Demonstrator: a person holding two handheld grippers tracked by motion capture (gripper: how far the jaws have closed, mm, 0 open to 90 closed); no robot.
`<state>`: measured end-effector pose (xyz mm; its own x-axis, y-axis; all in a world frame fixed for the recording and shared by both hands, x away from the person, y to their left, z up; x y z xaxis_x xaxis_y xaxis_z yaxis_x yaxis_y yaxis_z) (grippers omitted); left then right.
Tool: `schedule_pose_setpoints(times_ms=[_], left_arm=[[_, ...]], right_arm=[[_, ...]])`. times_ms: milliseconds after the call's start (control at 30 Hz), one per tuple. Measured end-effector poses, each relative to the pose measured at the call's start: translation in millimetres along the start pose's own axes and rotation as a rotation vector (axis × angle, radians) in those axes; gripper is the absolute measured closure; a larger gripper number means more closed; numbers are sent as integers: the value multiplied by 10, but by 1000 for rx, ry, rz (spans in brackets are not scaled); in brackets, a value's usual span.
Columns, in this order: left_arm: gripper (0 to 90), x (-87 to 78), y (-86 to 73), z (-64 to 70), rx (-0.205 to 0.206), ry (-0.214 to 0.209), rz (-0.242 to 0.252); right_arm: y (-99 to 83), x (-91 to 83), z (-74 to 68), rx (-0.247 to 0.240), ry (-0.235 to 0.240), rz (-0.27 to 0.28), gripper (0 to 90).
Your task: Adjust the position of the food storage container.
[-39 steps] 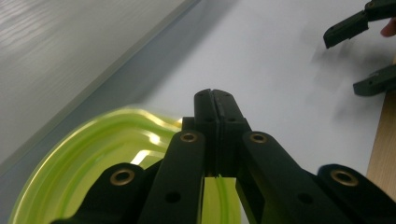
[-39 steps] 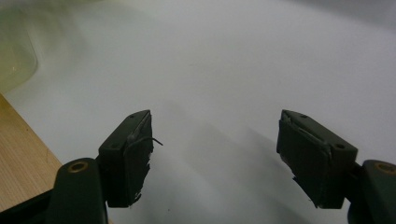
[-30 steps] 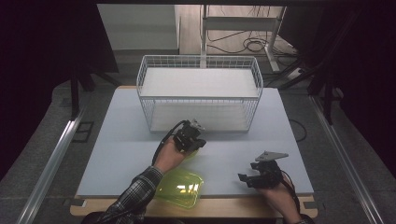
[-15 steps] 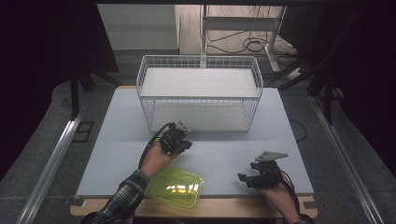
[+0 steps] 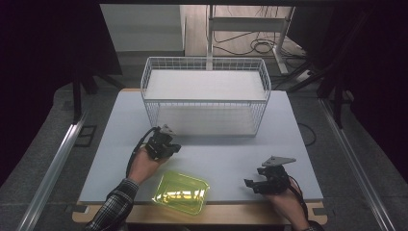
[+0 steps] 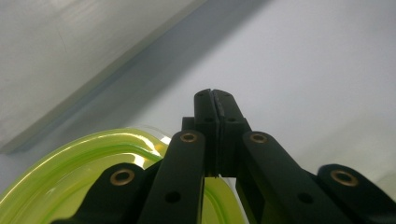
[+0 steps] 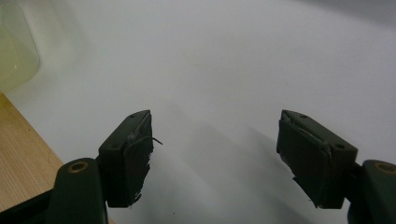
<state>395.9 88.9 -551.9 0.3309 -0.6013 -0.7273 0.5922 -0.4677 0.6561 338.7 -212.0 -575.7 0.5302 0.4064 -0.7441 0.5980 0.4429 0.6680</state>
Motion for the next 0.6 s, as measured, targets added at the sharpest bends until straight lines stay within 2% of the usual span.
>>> schedule_pose_setpoints(times_ms=[67, 100, 133, 233, 267, 300, 400, 433, 467, 500, 567, 600], left_arm=[[897, -79, 8, 46, 11, -10, 28], [895, -176, -2, 118, 15, -19, 54], [893, -176, -2, 118, 15, -19, 54], [890, -335, -80, 217, 23, -21, 85], [889, -441, -182, 267, 20, -23, 101], [889, -441, -182, 267, 20, -23, 101], [889, -560, -397, 311, 1, -21, 112], [889, -635, -552, 320, -10, -6, 110], [889, -635, -552, 320, -10, -6, 110], [889, -668, -624, 320, -24, 1, 115], [889, -719, -803, 320, -58, 17, 117], [890, -726, -882, 317, -62, 19, 103]], right_arm=[[6, -6, -9, -2, 2, 2, 280], [17, -16, -22, -4, 4, 9, 290], [17, -16, -22, -4, 4, 9, 290], [26, -29, -45, -9, 10, 12, 322], [30, -36, -76, -19, 21, 12, 351], [30, -36, -76, -19, 21, 12, 351], [52, -52, -158, -40, 42, 23, 426], [70, -70, -225, -53, 59, 27, 483], [80, -78, -268, -59, 69, 29, 531], [80, -78, -268, -59, 69, 29, 531], [91, -89, -363, -74, 97, 28, 628], [95, -93, -434, -78, 117, 21, 710]])
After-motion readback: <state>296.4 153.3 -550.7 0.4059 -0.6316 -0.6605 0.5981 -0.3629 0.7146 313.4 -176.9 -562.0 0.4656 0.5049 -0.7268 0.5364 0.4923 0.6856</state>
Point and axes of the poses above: each handheld gripper's, and its own axes: x roughly forward along the jaws, y roughly out of its top, z roughly to its right, the point moved 9 cm from there along x, roughly forward along the jaws, and after that the axes turned 8 degrees about -y, right-handed, at the moved point
